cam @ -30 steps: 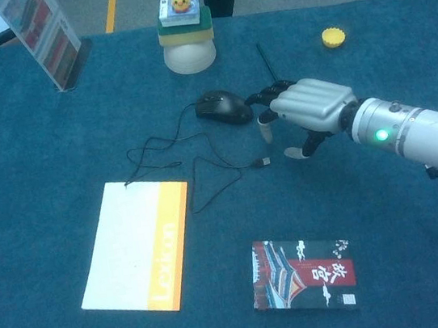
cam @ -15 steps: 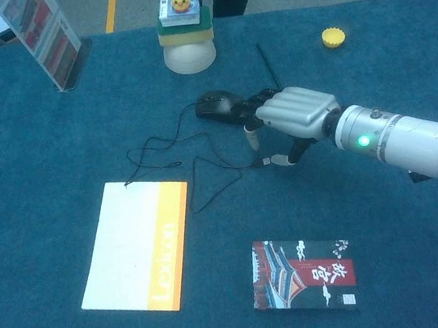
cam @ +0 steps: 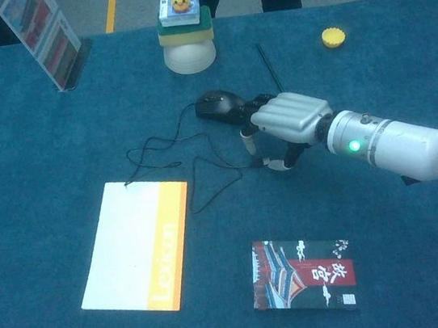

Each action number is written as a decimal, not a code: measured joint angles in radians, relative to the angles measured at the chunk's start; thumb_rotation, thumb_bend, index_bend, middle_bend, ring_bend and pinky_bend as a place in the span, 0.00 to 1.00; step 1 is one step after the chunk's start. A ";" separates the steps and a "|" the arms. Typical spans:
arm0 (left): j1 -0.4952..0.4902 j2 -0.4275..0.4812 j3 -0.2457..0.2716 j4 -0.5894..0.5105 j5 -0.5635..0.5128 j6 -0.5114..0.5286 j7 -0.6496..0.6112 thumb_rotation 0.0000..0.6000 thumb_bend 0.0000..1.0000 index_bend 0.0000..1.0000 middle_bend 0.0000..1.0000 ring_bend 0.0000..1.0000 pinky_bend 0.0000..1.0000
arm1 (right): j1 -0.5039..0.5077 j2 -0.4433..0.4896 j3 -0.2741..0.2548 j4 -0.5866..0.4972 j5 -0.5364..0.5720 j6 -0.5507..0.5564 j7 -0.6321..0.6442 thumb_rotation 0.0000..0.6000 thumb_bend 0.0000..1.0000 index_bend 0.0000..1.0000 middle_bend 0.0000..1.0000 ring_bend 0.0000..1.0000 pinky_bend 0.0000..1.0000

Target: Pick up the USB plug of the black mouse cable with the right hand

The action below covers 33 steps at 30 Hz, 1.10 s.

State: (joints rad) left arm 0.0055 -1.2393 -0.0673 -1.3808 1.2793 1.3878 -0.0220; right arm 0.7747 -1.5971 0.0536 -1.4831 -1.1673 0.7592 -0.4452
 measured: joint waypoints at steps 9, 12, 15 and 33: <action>0.003 -0.002 0.001 0.012 0.000 -0.006 -0.017 1.00 0.02 0.32 0.22 0.18 0.39 | 0.021 -0.038 0.005 0.044 0.016 -0.011 0.009 1.00 0.26 0.44 0.02 0.00 0.02; 0.005 -0.003 0.002 0.018 -0.001 -0.009 -0.025 1.00 0.02 0.32 0.22 0.18 0.39 | 0.029 -0.051 0.006 0.057 0.018 -0.018 0.014 1.00 0.26 0.44 0.02 0.00 0.02; 0.007 -0.004 0.002 0.023 -0.001 -0.009 -0.033 1.00 0.02 0.32 0.22 0.18 0.39 | 0.034 -0.059 0.004 0.066 0.020 -0.022 0.018 1.00 0.26 0.44 0.02 0.00 0.02; 0.009 -0.012 0.001 0.039 0.001 -0.018 -0.049 1.00 0.02 0.32 0.22 0.18 0.39 | 0.039 -0.061 -0.023 0.062 0.029 -0.008 -0.014 1.00 0.26 0.44 0.02 0.00 0.02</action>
State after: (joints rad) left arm 0.0147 -1.2509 -0.0661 -1.3415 1.2807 1.3700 -0.0711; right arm 0.8132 -1.6583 0.0302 -1.4213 -1.1384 0.7514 -0.4593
